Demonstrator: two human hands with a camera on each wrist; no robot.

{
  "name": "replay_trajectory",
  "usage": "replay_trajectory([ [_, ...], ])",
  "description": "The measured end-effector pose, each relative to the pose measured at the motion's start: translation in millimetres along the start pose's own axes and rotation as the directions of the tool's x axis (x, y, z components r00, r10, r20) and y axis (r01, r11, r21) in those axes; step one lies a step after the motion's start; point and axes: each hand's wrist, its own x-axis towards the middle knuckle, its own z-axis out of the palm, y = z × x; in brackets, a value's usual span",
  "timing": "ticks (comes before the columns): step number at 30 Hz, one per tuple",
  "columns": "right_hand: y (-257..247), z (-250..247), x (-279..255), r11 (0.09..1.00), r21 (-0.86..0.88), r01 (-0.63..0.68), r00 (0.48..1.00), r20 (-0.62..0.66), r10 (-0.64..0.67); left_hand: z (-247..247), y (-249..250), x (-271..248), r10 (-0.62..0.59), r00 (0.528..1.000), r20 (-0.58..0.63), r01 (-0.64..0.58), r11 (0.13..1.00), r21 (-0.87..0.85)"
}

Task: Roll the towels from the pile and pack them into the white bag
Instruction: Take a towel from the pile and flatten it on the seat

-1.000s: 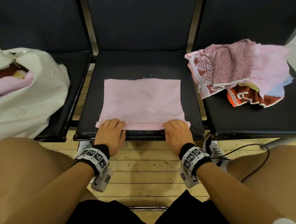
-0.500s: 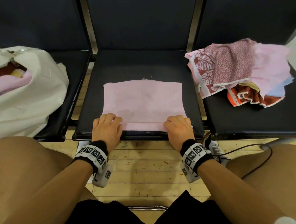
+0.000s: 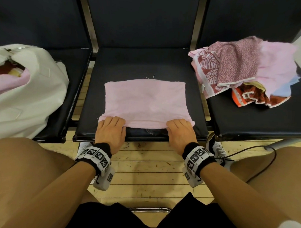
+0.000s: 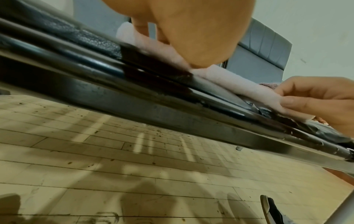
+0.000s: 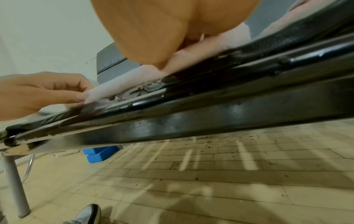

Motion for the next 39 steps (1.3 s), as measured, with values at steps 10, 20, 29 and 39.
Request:
replay_trajectory([
  [10, 9, -9, 10, 0.994, 0.078, 0.079, 0.996, 0.033, -0.082, -4, 5, -1, -0.025, 0.996, 0.083, 0.022, 0.999, 0.034],
  [20, 1, 2, 2, 0.995, -0.035, 0.088, 0.996, 0.018, -0.087, -5, 7, 1, 0.067, 0.995, 0.068, -0.071, 0.996, 0.055],
  [29, 9, 4, -4, 0.997, 0.033, 0.073, 0.997, -0.002, -0.073, -2, 3, -4, 0.017, 0.999, 0.047, -0.017, 1.0, -0.011],
  [39, 6, -4, 5, 0.995, 0.096, 0.019, 0.999, 0.043, -0.023, -8, 5, -1, -0.044, 0.988, 0.147, 0.04, 0.999, 0.031],
])
